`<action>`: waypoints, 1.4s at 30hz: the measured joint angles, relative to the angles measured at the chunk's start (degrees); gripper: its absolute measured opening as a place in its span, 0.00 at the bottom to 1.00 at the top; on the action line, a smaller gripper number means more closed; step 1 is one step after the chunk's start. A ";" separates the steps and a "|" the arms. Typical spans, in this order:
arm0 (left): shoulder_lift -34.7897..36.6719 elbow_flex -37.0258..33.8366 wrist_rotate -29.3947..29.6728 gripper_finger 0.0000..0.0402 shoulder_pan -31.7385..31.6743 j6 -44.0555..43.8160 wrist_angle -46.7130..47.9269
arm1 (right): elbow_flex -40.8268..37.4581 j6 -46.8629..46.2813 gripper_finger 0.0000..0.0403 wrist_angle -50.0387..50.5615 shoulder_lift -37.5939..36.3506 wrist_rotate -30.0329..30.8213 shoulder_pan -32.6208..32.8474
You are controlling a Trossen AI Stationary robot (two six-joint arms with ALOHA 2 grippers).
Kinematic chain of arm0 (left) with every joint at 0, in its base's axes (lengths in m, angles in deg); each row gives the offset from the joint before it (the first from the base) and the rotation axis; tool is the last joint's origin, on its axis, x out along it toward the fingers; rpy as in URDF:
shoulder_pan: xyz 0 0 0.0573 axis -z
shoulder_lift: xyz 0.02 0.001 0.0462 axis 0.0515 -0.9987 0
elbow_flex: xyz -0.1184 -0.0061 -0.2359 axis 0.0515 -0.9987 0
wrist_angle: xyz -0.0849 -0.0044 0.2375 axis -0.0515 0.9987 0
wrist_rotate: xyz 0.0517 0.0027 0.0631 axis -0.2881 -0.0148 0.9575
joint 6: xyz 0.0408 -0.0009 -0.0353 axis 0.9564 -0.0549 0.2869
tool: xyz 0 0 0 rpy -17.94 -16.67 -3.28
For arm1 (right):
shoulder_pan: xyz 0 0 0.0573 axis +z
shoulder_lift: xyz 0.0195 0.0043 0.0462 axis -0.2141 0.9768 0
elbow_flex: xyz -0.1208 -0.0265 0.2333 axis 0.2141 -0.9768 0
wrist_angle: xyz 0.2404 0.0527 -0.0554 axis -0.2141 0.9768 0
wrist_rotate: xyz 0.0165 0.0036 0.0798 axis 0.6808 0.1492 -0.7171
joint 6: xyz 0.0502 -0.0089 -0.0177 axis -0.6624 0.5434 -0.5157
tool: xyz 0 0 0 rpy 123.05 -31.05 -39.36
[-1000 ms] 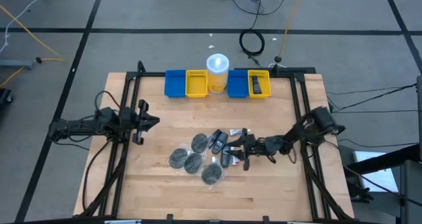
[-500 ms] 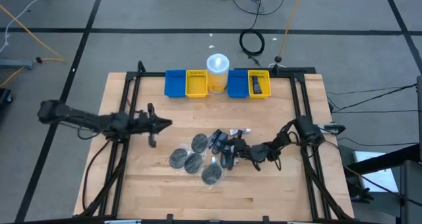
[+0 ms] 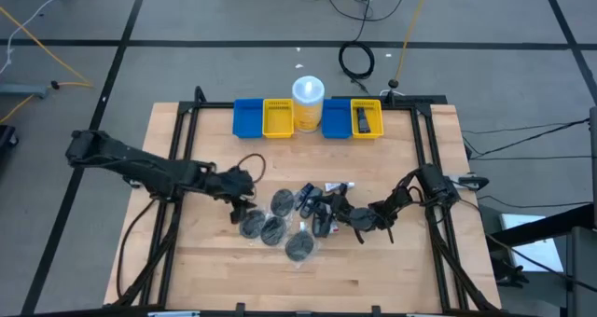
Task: Pick & Place Travel size toiletries
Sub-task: Put the black hairbrush into the left blue bin
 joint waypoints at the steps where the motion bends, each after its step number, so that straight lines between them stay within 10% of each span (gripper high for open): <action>1: -1.77 0.00 0.06 0.54 0.14 -1.12 -0.60 | -0.01 -0.06 0.32 0.00 0.00 -0.02 0.02; 12: -16.16 -0.02 0.25 0.55 0.33 -2.94 -9.87 | -0.02 -0.57 0.32 0.34 0.01 -0.16 0.02; 29: -14.12 0.29 -9.81 0.03 -0.27 4.91 -6.42 | -0.02 -0.57 0.32 0.62 0.07 -0.19 0.02; 37: -4.87 8.28 6.05 0.02 -5.59 13.39 10.84 | -0.02 -0.57 0.32 0.83 0.07 -0.18 0.00; 42: -3.04 12.97 20.85 0.01 -11.16 34.84 11.41 | -0.02 -0.57 0.32 0.83 0.07 -0.18 0.00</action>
